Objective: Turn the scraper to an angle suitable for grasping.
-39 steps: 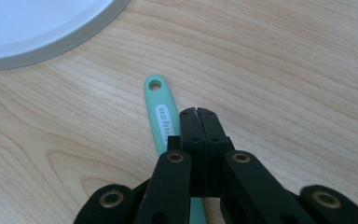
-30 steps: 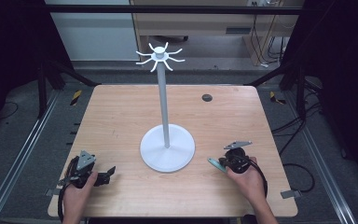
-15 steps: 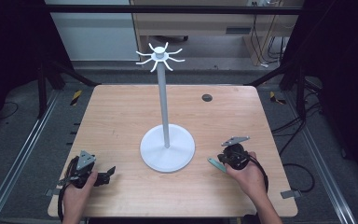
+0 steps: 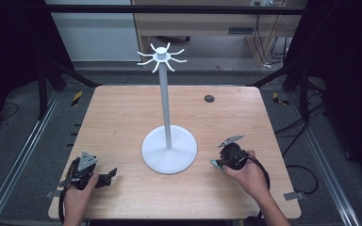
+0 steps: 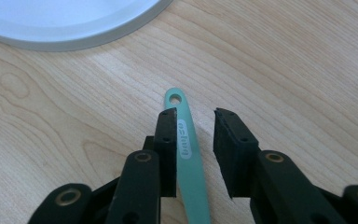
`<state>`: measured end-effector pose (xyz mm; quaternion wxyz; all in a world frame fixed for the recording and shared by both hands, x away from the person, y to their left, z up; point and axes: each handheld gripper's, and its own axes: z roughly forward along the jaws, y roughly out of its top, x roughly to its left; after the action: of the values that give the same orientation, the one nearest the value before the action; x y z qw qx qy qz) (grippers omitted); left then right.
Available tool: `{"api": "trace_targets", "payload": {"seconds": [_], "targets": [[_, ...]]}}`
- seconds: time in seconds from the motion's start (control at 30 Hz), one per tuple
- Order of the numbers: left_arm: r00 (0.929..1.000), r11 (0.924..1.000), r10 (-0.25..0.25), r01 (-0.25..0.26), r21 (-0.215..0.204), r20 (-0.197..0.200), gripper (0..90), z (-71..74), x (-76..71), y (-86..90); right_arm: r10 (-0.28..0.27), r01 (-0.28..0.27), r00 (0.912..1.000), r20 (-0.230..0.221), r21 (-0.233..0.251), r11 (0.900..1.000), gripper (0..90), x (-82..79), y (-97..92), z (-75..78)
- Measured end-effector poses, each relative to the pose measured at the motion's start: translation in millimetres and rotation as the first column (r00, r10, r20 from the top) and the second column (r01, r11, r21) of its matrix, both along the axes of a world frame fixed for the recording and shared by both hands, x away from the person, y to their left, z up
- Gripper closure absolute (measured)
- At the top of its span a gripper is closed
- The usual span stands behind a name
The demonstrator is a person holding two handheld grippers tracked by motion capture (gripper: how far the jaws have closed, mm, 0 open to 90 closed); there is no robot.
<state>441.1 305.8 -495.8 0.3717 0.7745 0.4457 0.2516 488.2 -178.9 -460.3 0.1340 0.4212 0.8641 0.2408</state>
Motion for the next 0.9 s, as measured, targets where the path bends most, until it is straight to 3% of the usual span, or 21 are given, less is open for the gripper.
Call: {"api": "trace_targets", "payload": {"seconds": [0.13,0.4,0.6,0.9], "targets": [[1.0,1.0,-0.002,0.002,-0.002,-0.002,2.9,-0.1,0.0,-0.3,0.018,-0.019,0.9991,-0.038,-0.027,0.9995,60.3,3.3,4.1,-0.4],[1.0,1.0,-0.003,0.003,-0.001,-0.002,2.8,0.0,-0.1,-0.1,0.06,-0.066,0.9946,-0.085,-0.078,0.9948,56.5,7.3,9.9,-1.9],[1.0,1.0,-0.005,0.005,-0.001,-0.002,2.8,0.1,0.0,0.0,0.086,-0.099,0.9896,-0.115,-0.117,0.9882,57.8,12.2,12.3,-3.6],[1.0,1.0,-0.008,0.008,0.001,-0.002,2.9,0.1,-0.1,-0.3,0.081,-0.105,0.9841,-0.158,-0.145,0.984,62.4,18.2,13.9,-4.7]]}}
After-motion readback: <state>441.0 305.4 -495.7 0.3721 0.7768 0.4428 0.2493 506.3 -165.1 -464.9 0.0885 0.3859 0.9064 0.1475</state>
